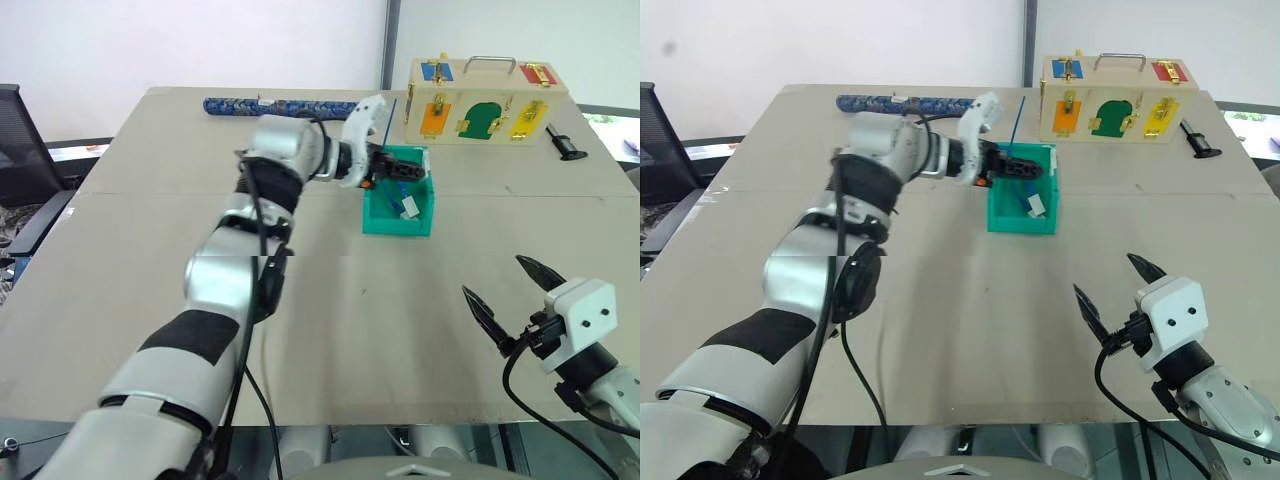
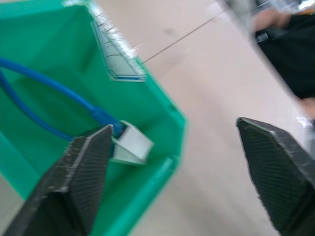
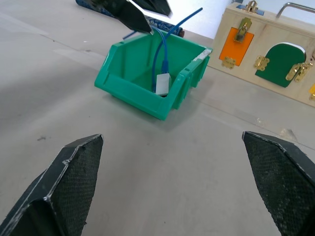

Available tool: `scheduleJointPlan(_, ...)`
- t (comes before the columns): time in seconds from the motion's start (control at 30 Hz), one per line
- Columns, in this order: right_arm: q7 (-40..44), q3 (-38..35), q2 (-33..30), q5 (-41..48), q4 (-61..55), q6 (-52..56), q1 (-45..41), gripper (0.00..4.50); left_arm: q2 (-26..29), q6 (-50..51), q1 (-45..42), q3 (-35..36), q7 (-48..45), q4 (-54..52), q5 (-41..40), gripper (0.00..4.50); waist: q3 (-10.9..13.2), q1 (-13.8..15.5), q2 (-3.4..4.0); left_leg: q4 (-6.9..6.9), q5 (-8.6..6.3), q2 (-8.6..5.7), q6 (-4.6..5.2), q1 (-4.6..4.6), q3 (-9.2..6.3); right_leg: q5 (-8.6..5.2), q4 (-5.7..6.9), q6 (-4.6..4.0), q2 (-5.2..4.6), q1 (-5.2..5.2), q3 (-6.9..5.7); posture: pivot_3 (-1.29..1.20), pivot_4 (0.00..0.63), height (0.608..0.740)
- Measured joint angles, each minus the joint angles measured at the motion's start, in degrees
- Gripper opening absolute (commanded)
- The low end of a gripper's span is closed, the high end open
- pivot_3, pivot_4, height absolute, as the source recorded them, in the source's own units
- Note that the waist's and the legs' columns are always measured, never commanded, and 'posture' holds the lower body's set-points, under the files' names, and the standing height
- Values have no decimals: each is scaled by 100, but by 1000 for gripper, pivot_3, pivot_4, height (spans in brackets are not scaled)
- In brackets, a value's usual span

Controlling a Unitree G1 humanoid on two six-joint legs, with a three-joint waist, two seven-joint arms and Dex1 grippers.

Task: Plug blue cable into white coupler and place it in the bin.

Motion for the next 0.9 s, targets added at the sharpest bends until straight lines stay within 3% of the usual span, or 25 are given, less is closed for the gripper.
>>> scheduleJointPlan(0.03, 37, -15, -28, 61, 60, -7, -85, 4500, 125, -135, 622, 81, 44, -1062, -60, 4078, -4, 4, 6, -3, 0, -4, 0, 4, 3, 1, -13, 0, 2, -1, 3, 0, 150, 738)
scheduleJointPlan(0.1, 52, -80, -29, 83, 76, -17, -95, 4500, 117, -272, 999, 166, 66, -1550, -154, 4078, -1, 28, 8, -1, 5, 1, -10, 11, 13, 2, 6, -3, -10, 1, 17, 0, 150, 738)
scheduleJointPlan(0.13, 169, -127, -137, 257, 248, -24, -396, 4500, 287, -1152, 2273, 284, 127, -3046, -149, 4295, 1, 45, 5, 2, 14, -2, -26, 10, 15, 5, -10, -4, -13, 1, 22, 0, 150, 738)
scheduleJointPlan(0.27, 452, -376, -414, 668, 718, 50, -756, 4500, 798, -1810, 4091, 767, -293, -4355, -544, 4295, 8, 74, -2, -10, 1, -3, -3, 37, 36, 4, -4, -5, -17, 11, 34, 0, 150, 738)
scheduleJointPlan(0.5, 811, -753, -830, 1062, 1341, 45, -1127, 4500, 1640, -2826, 6008, 1114, -658, -5371, -597, 4295, 7, 145, -2, -10, 0, -10, 0, 42, 29, 0, -10, -9, -27, 27, 23, 0, 150, 738)
scheduleJointPlan(0.9, 2069, -1501, -1679, 799, 2477, -665, 66, 4500, 2244, -4093, 8007, 1656, -1125, -5067, -588, 4295, 7, 210, -2, -7, -2, -7, 3, 48, 56, -20, -16, -15, -29, 37, 16, 0, 150, 738)
